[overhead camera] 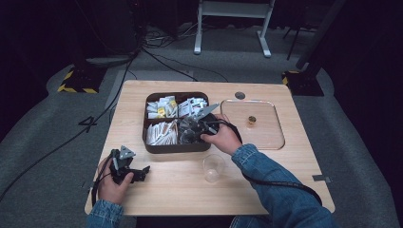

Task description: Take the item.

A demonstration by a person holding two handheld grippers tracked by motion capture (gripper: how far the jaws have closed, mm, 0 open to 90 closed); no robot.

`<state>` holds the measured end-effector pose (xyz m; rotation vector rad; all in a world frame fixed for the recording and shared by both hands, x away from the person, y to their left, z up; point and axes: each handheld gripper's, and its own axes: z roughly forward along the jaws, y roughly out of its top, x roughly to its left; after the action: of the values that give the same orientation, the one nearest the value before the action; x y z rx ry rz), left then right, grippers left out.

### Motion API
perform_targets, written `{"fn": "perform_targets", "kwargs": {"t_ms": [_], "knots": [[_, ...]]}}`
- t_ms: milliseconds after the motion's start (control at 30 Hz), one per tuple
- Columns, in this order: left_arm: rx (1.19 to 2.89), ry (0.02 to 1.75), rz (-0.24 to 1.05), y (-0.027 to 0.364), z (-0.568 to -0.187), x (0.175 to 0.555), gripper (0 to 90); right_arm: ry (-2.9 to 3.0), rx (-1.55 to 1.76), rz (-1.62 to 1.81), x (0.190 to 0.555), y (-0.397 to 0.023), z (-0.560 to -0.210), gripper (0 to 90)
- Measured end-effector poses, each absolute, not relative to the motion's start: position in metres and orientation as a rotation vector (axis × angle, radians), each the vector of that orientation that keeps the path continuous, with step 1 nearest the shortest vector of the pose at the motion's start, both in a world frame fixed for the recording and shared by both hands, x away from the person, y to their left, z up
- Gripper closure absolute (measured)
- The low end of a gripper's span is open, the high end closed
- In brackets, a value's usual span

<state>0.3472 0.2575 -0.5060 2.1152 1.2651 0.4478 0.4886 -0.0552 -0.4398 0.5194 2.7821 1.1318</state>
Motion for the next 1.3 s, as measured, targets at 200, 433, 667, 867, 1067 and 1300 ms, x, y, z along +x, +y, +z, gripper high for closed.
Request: {"fn": "perform_targets", "kwargs": {"t_ms": [200,433,667,867,1067,1300], "knots": [[2.116,1.265,0.449,0.258,-0.506,0.347,0.3,2.791,0.469,1.076,0.486,-0.055,-0.440,80.4],[2.117,1.262,0.449,0.258,-0.506,0.347,0.3,2.737,0.499,1.174,0.483,-0.063,-0.431,81.3],[2.118,1.262,0.447,0.258,-0.506,0.347,0.3,2.697,0.531,1.289,0.478,-0.075,-0.417,81.4],[2.117,1.262,0.446,0.258,-0.506,0.348,0.3,2.659,0.534,1.384,0.470,-0.087,-0.404,81.3],[2.111,1.264,0.441,0.258,-0.506,0.349,0.5,2.630,0.532,1.452,0.460,-0.099,-0.392,81.3],[2.113,1.266,0.446,0.258,-0.506,0.349,0.5,2.593,0.535,1.521,0.448,-0.117,-0.377,81.3]]}}
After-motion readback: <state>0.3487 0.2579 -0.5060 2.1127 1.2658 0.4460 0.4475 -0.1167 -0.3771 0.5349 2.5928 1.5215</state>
